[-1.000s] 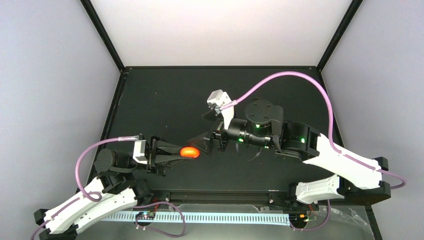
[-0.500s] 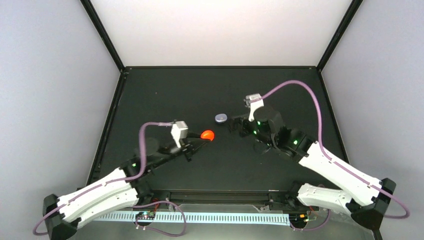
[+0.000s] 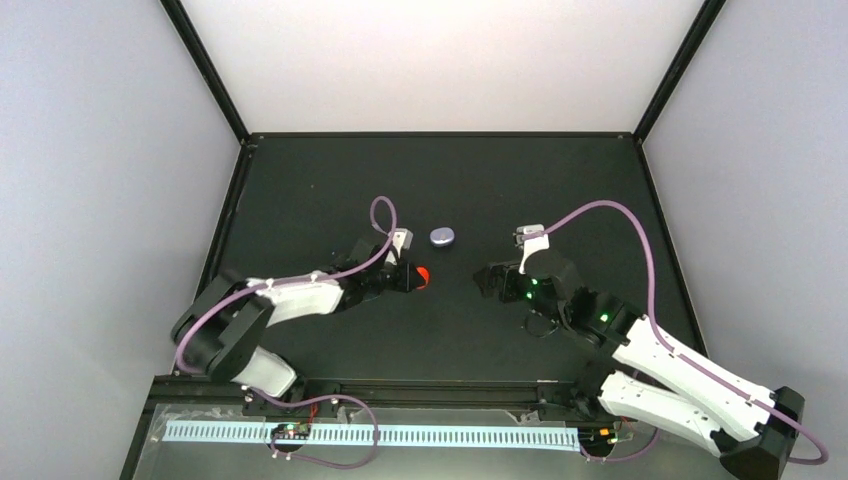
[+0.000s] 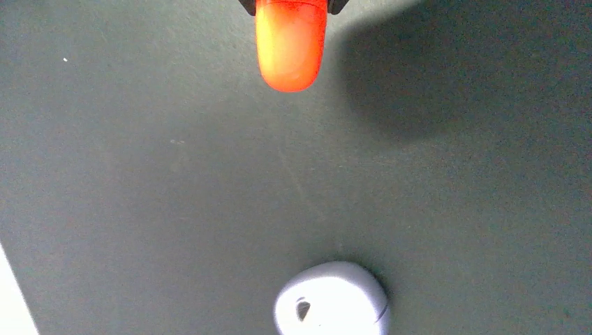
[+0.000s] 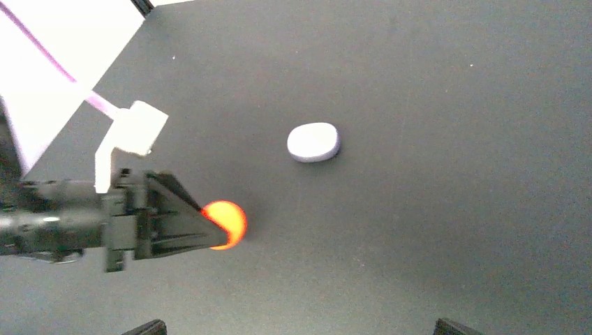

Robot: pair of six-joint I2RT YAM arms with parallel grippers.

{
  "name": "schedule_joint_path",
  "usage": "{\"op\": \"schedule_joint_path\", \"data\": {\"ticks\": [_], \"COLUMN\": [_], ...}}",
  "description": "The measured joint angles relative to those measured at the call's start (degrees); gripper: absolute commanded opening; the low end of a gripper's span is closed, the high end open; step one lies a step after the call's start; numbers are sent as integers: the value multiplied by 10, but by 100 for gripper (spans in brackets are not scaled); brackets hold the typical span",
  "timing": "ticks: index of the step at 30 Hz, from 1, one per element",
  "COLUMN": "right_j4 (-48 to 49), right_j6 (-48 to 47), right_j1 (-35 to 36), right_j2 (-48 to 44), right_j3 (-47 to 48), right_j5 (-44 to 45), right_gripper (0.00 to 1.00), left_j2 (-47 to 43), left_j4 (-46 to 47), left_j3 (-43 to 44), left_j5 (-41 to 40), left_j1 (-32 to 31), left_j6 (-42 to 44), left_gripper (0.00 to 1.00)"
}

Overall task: Insert the wireless bluetooth earbuds into the charging case
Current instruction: Reset both arms

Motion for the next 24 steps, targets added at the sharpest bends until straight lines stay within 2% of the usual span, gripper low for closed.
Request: {"op": "schedule_joint_path", "data": {"ticks": [2, 5, 6, 8, 10, 12, 15, 18, 24], "right_j4": [-2, -12, -16, -25, -28, -32, -40, -45, -48], "right_j6": [0, 0, 0, 0, 0, 0, 0, -2, 4], "right_j1": [0, 0, 0, 0, 0, 0, 0, 0, 0], "right_j2": [-13, -27, -32, -42, -51, -61, -68, -71, -87], "right_j3": [0, 4, 6, 10, 14, 16, 20, 23, 23], "right_j5": [1, 1, 1, 1, 1, 1, 5, 12, 47], "right_gripper": [100, 100, 100, 100, 100, 100, 100, 100, 100], "left_j2": [41, 84, 91, 98, 100, 96, 73, 21, -172], "left_j4": [2, 4, 12, 18, 28, 34, 17, -63, -242], "left_j3": [17, 25, 27, 30, 30, 31, 32, 21, 10], "left_j5": [9, 16, 23, 26, 34, 33, 15, -44, -152], "left_j1": [5, 8, 9, 9, 9, 8, 7, 8, 9], "left_j6": [-10, -24, -30, -36, -43, -50, -50, -54, -77], "left_gripper": [4, 21, 31, 56, 74, 97, 99, 99, 99]}}
